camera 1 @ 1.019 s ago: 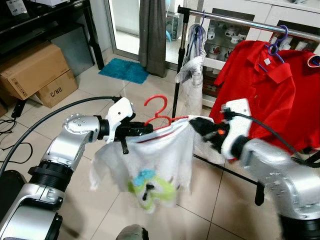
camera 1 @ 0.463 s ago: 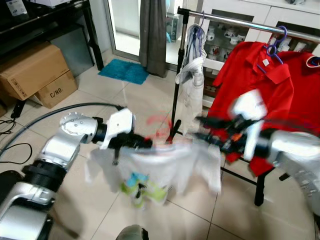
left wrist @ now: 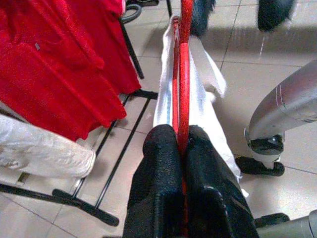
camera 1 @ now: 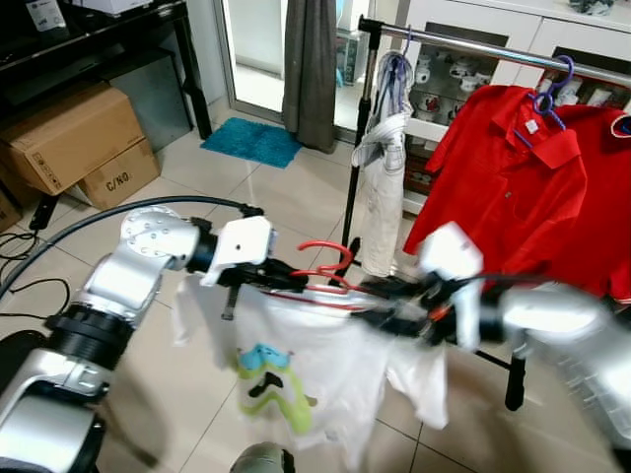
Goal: Hang hanger
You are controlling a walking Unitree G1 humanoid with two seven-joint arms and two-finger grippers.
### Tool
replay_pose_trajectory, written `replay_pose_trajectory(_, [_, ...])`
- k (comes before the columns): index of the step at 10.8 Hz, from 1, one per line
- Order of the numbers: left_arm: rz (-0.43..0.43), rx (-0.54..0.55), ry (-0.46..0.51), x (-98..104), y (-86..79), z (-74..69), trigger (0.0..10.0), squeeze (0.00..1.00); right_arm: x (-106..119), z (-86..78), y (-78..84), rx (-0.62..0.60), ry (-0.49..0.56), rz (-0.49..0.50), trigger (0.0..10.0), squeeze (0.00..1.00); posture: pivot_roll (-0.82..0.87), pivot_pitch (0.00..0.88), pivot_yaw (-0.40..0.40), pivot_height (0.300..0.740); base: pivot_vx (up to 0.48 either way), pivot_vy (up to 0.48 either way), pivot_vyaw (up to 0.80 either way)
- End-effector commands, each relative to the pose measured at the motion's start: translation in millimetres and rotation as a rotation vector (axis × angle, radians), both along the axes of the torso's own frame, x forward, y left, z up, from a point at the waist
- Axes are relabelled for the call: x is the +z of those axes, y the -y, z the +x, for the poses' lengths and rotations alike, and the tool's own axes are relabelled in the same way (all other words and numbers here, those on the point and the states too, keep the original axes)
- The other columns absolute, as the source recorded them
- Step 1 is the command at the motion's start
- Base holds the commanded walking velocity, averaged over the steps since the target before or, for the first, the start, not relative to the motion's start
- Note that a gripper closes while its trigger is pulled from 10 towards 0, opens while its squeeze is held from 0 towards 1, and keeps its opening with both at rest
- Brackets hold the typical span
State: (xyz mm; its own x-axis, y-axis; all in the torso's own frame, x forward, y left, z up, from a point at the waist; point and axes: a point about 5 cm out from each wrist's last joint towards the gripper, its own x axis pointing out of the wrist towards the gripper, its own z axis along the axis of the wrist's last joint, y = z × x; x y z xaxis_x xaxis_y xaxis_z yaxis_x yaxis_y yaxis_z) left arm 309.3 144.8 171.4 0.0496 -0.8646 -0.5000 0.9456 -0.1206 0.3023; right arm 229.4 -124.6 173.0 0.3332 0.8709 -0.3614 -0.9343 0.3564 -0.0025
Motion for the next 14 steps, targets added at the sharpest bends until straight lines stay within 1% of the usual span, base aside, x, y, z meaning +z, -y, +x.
replay_pose_trajectory(1, [0.003, -0.032, 0.059, 10.4, 8.0, 0.8, 0.0, 0.0, 1.3, 2.4, -2.5, -0.022, 0.015, 0.001, 0.6, 0.0, 0.15, 0.0, 0.019, 0.74, 0.0, 0.0, 0.0])
replay_pose_trajectory(2, [-0.003, -0.041, 0.059, 10.3, 12.5, 0.6, 0.0, 0.0, 0.2, 6.7, -5.7, -0.05, 0.018, 0.009, 0.0, 0.0, 0.15, 0.0, 0.018, 0.74, 0.0, 0.0, 0.0])
replay_pose_trajectory(3, [-0.008, -0.054, 0.059, 9.8, 16.3, 0.1, 0.0, 0.0, -0.9, 10.2, -7.3, -0.077, 0.027, 0.003, 0.0, 0.0, 0.15, 0.0, 0.019, 0.74, 0.0, 0.0, 0.0])
replay_pose_trajectory(4, [-0.006, -0.061, 0.056, 8.3, 17.6, -0.6, 0.0, 0.0, -0.5, 10.9, -6.1, -0.08, 0.037, -0.008, 0.3, 0.0, 0.15, 0.0, 0.019, 0.74, 0.0, 0.0, 0.0])
replay_pose_trajectory(5, [0.0, -0.061, 0.047, 6.0, 17.0, -1.1, 0.0, 0.0, 1.2, 12.4, -1.1, -0.089, 0.058, -0.025, 4.1, 0.0, 0.15, 0.0, 0.019, 0.74, 0.0, 0.0, 0.0])
replay_pose_trajectory(6, [0.016, -0.048, 0.045, 3.5, 13.2, -0.4, 0.0, 0.0, 5.7, 10.8, 7.5, -0.063, 0.083, -0.035, 10.0, 0.0, 0.15, 0.0, 0.019, 0.74, 0.0, 0.0, 0.0])
replay_pose_trajectory(7, [0.025, -0.042, 0.047, 2.3, 10.9, 0.2, 0.0, 0.0, 7.3, 8.3, 13.7, -0.042, 0.073, -0.044, 10.0, 1.0, 0.15, 0.0, 0.019, 0.74, 0.0, 0.0, 0.0])
replay_pose_trajectory(8, [0.025, -0.034, 0.043, 2.0, 9.0, 0.4, 0.0, 0.0, 7.5, 9.1, 29.0, -0.042, 0.081, -0.103, 10.0, 1.0, 0.15, 0.0, 0.019, 0.74, 0.0, 0.0, 0.0])
replay_pose_trajectory(9, [0.013, -0.035, 0.036, 3.3, 10.1, -0.3, 0.0, 0.0, 8.4, 14.0, 37.1, -0.076, 0.116, -0.141, 10.0, 1.0, 0.15, 0.0, 0.018, 0.74, 0.0, 0.0, 0.0])
replay_pose_trajectory(10, [0.004, -0.041, 0.032, 4.1, 11.9, -0.9, 0.0, 0.0, 9.5, 16.2, 37.0, -0.084, 0.146, -0.148, 10.0, 1.0, 0.15, 0.0, 0.019, 0.74, 0.0, 0.0, 0.0])
replay_pose_trajectory(11, [-0.011, -0.045, 0.029, 5.1, 14.4, -1.2, 0.0, 0.0, 9.8, 17.1, 32.7, -0.081, 0.157, -0.138, 10.0, 0.2, 0.15, 0.0, 0.019, 0.74, 0.0, 0.0, 0.0])
replay_pose_trajectory(12, [-0.037, -0.047, 0.028, 7.8, 18.7, -0.5, 0.0, 0.0, 6.7, 10.7, 17.4, -0.02, 0.138, -0.097, 10.0, 0.0, 0.15, 0.0, 0.019, 0.74, 0.0, 0.0, 0.0])
replay_pose_trajectory(13, [-0.058, -0.048, 0.03, 10.9, 21.3, 0.0, 0.0, 0.0, 1.0, 6.1, 5.6, 0.022, 0.115, -0.069, 10.0, 0.0, 0.15, 0.0, 0.018, 0.74, 0.0, 0.0, 0.0])
replay_pose_trajectory(14, [-0.075, -0.048, 0.029, 13.1, 23.3, -0.1, 0.0, 0.0, -2.2, 5.3, 0.9, 0.035, 0.105, -0.055, 10.0, 0.0, 0.15, 0.0, 0.018, 0.74, 0.0, 0.0, 0.0])
